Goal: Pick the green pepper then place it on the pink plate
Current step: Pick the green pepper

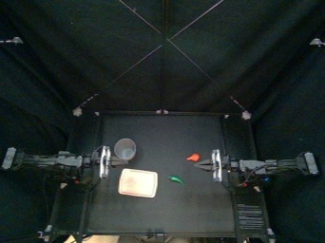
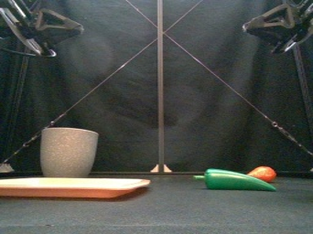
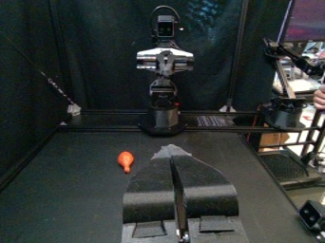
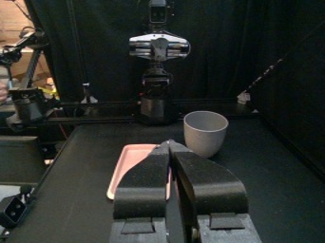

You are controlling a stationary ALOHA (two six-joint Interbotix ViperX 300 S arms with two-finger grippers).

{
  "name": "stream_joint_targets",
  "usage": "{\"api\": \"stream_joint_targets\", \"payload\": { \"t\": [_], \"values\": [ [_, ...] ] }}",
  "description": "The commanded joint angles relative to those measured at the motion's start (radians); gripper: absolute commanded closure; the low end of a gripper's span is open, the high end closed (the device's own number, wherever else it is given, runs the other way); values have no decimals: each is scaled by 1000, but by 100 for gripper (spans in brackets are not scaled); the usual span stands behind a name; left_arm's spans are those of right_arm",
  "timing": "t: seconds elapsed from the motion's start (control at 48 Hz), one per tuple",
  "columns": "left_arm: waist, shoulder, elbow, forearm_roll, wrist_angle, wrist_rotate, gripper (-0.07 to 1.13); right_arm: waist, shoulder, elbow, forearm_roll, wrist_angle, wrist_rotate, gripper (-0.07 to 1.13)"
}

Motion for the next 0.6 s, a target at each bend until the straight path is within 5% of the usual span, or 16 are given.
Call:
{"api": "stream_joint_targets", "payload": {
  "t": [0.021, 0.271, 0.604],
  "values": [
    [-5, 15, -17, -9, 61, -6, 93, 14, 46, -6, 29, -2, 21, 93],
    [31, 14, -17, -31, 212, 2, 92, 23, 314, -48, 163, -2, 123, 89],
    [63, 14, -3, -49, 291, -2, 92, 64, 724, -178, 186, 6, 196, 61]
  ]
}}
